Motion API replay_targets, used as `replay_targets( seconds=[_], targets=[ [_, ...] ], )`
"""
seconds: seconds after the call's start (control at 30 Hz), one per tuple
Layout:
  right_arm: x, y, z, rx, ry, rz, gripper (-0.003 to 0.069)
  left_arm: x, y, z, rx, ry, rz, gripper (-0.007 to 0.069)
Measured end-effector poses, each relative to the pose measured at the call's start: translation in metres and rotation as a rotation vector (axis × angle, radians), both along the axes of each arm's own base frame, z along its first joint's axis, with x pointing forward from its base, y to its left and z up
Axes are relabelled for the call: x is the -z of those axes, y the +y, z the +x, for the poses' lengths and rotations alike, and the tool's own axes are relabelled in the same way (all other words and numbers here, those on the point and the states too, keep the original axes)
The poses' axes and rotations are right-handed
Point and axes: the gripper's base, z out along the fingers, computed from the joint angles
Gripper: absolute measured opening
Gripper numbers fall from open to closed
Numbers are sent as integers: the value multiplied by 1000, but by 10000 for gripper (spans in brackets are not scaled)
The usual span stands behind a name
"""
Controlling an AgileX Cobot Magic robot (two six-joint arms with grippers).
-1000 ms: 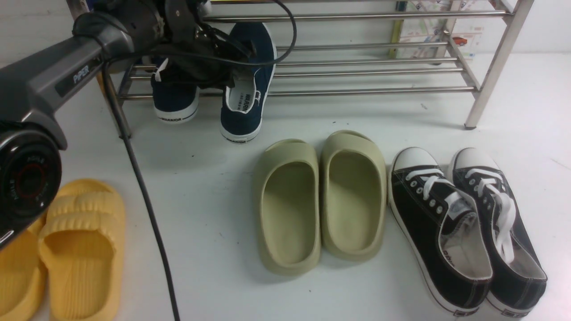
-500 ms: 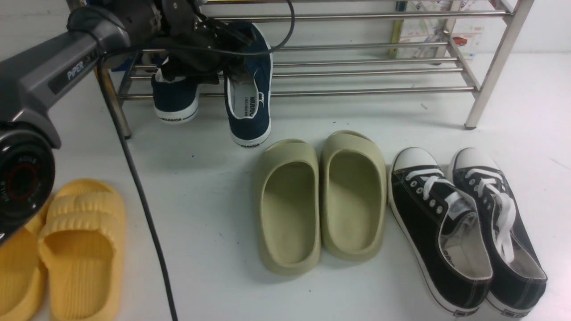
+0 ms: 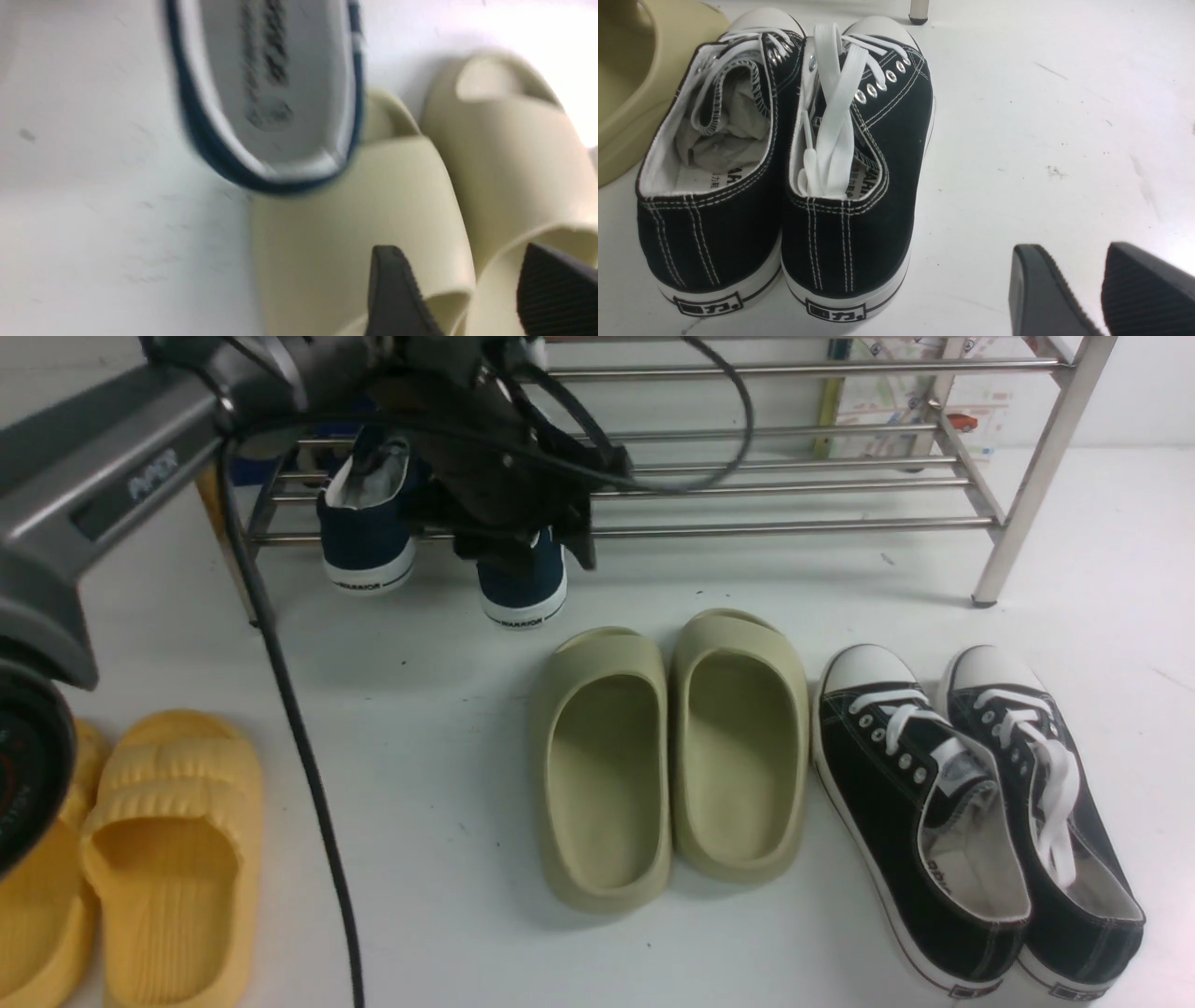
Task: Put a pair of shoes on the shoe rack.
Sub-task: Use the left arm to put a shoe into the shoe rack
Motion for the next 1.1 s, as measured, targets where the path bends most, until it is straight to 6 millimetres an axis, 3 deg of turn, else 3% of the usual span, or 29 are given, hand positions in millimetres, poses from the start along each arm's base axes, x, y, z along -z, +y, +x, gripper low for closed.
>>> replay_targets(
  seconds=[0.07,0.1,0.17,0.2,0.27,0.4,0.7,1.1],
  targets=[
    [0,0,0,0,0,0,244,13,-10,-4,11,6,6,279],
    [0,0,0,0,0,0,244,14,-9,-4,10,5,7,279],
    [0,0,0,0,0,0,244,27,-10,-1,0,1,13,131],
    [0,0,0,0,0,0,244,27,-10,0,-2,-1,14,119],
    [0,0,0,0,0,0,244,39,-5,10,-29,-28,25,-14],
    [0,0,0,0,0,0,244,52,8,26,-87,-50,24,-13],
    [0,0,0,0,0,0,244,51,28,36,-160,-71,-6,-13],
    [0,0,0,0,-1,0,242,50,31,40,-173,-105,6,-13]
  ],
)
